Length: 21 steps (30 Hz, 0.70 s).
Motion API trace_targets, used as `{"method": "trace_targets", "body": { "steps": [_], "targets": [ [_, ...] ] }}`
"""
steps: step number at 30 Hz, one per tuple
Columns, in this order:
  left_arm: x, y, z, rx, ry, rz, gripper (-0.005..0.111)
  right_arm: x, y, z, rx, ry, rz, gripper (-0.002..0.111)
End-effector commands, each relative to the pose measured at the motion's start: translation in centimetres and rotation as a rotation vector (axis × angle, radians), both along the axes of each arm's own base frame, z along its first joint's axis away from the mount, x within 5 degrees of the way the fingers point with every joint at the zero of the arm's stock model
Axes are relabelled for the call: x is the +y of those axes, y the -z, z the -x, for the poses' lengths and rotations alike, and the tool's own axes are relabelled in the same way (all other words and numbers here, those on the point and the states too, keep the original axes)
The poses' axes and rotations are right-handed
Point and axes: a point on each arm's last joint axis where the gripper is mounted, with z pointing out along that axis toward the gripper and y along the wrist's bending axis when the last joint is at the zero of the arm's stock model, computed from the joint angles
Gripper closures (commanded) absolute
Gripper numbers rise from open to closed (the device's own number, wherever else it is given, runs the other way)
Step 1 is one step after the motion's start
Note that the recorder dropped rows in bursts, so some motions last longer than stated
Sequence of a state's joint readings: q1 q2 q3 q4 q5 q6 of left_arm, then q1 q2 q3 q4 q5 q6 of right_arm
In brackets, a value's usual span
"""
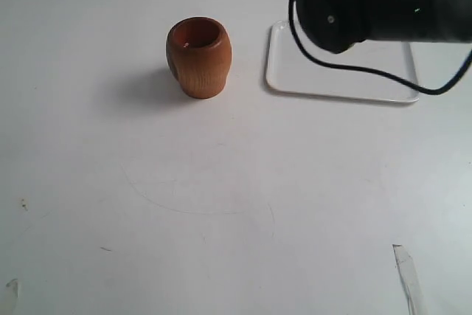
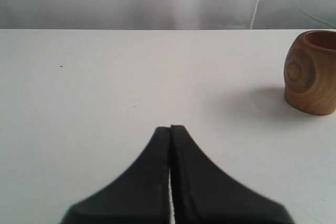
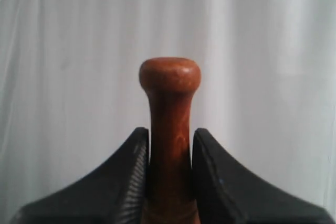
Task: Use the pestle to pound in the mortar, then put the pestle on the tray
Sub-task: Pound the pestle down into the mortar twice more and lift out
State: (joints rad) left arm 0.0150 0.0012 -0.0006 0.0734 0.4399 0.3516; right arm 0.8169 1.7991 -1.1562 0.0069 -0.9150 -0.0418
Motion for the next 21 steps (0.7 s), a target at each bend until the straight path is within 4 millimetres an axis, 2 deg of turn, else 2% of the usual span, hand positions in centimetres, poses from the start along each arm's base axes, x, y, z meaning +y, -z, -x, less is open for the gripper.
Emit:
{"method": "trace_targets", "body": {
  "steps": [1,4,7,11,14,15,17,18,19,21],
  "targets": [
    [-0.1,0.0,0.0,-0.004,0.006,0.015,0.107,-0.3,-0.9,0.4,-0.008,-0.001,0.01,0.108],
    [-0.1,0.0,0.0,-0.004,0.006,0.015,0.107,0.4,1.3,-0.2,0.077,-0.013,0.071,0.108],
    [-0.1,0.0,0.0,-0.004,0.006,0.015,0.107,1.4,5.3,-1.1,0.183,-0.022,0.134,0.108],
    [-0.1,0.0,0.0,-0.004,0.006,0.015,0.107,2.5,12.9,-2.2,0.351,-0.022,0.235,0.108],
    [-0.1,0.0,0.0,-0.004,0.006,0.015,0.107,2.5,18.7,-2.6,0.491,0.012,0.307,0.108],
    [-0.1,0.0,0.0,-0.004,0.006,0.015,0.107,2.5,19.7,-2.6,0.507,0.019,0.318,0.108],
    [-0.1,0.0,0.0,-0.004,0.006,0.015,0.107,2.5,20.7,-2.6,0.513,0.022,0.336,0.108],
    [-0.1,0.0,0.0,-0.004,0.006,0.015,0.107,2.5,20.5,-2.6,0.496,0.022,0.334,0.108],
    [-0.1,0.0,0.0,-0.004,0.006,0.015,0.107,2.5,19.8,-2.6,0.477,0.02,0.324,0.108],
    [-0.1,0.0,0.0,-0.004,0.006,0.015,0.107,2.6,17.2,-2.6,0.4,0.01,0.304,0.108]
  ]
}}
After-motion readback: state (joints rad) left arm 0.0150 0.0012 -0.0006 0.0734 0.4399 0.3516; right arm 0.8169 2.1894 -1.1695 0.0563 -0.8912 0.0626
